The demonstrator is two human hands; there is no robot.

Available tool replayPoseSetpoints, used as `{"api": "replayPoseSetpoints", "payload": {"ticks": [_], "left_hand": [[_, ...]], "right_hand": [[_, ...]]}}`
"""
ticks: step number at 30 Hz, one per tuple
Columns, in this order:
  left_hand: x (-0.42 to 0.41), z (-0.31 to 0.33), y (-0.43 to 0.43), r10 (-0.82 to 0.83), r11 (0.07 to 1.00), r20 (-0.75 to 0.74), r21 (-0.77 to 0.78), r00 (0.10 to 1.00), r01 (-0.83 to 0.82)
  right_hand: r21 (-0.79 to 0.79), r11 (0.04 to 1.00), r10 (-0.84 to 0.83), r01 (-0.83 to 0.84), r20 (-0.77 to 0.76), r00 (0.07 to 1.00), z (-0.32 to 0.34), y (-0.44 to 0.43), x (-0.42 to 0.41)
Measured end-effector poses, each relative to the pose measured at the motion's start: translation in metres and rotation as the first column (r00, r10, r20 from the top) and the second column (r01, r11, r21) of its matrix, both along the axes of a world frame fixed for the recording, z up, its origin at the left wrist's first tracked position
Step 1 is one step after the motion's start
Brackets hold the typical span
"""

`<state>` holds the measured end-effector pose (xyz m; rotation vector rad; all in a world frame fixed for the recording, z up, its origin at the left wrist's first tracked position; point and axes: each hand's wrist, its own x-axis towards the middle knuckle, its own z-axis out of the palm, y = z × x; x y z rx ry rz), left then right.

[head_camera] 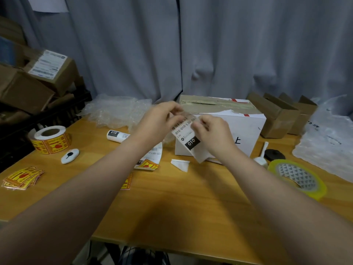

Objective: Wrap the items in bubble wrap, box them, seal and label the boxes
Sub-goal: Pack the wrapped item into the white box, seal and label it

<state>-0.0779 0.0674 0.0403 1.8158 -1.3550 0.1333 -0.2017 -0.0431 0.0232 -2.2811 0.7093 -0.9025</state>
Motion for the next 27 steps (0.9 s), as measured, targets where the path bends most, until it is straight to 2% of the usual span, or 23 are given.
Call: {"api": "replayPoseSetpoints", "payload": {"ticks": [2,5,9,12,18,21,23,26,27], "left_hand": [[-0.005,0.002,-0.006,0.002,1.000,-0.105,0.012,0.995,-0.001],[-0.021,0.001,-0.012,-0.081,0.995,-0.278,0.027,0.957,0.092],[-0.042,-0.002,-0.020,-0.162,0.984,-0.367,0.016,0.916,0.180],[-0.049,-0.002,-0.024,-0.200,0.974,-0.446,0.009,0.873,0.228],[-0.057,-0.004,-0.019,-0.230,0.947,-0.577,0.052,0.783,0.316],[-0.058,-0.006,-0.018,-0.252,0.939,-0.614,0.030,0.748,0.341],[-0.059,-0.006,-0.019,-0.284,0.932,-0.665,-0.021,0.691,0.363],[-0.060,-0.009,-0.021,-0.316,0.932,-0.691,-0.098,0.650,0.349],[-0.061,-0.010,-0.022,-0.318,0.936,-0.684,-0.116,0.656,0.332]], "right_hand": [[-0.003,1.000,0.023,-0.024,-0.053,0.998,0.003,-0.008,-0.012],[-0.016,0.998,0.061,-0.063,-0.103,0.993,0.004,-0.015,-0.028],[0.007,0.996,0.086,-0.086,0.043,0.995,0.003,-0.018,-0.041],[0.048,0.997,0.055,-0.058,0.069,0.996,0.001,-0.019,-0.049],[0.043,0.993,-0.116,0.112,0.124,0.985,0.003,-0.027,-0.061],[0.106,0.987,-0.133,0.119,0.147,0.980,0.002,-0.029,-0.063],[0.118,0.986,-0.139,0.120,0.171,0.975,-0.001,-0.030,-0.061],[-0.114,0.964,-0.213,0.241,0.214,0.953,-0.006,-0.029,-0.062],[-0.181,0.956,-0.178,0.230,0.265,0.948,-0.006,-0.027,-0.063]]}}
